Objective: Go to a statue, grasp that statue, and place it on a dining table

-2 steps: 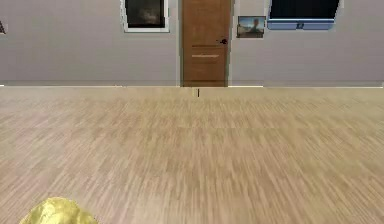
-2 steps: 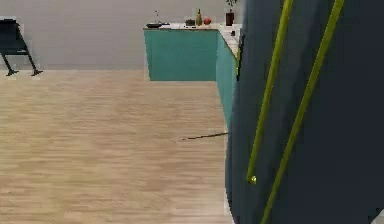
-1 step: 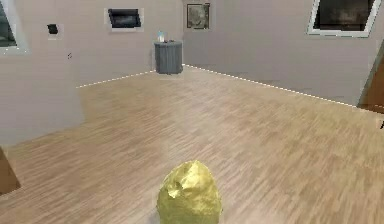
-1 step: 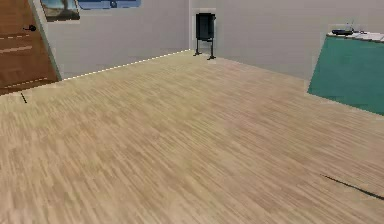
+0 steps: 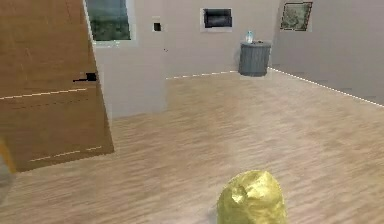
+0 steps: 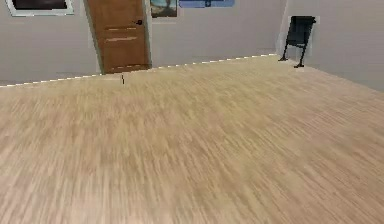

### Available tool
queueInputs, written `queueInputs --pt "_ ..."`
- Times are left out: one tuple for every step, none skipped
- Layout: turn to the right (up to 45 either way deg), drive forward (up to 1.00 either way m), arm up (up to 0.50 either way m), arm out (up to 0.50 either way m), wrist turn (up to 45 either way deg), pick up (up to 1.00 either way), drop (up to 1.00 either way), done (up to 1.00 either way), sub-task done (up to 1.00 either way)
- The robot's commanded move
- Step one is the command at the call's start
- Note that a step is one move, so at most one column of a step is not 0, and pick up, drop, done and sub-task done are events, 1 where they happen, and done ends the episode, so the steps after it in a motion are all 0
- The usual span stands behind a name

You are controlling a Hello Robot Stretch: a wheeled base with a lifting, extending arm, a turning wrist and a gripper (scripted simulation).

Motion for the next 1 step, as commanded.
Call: queueInputs --pt "0.0 0.3 0.0 0.0 0.0 0.0 0.0 0.0 0.0"
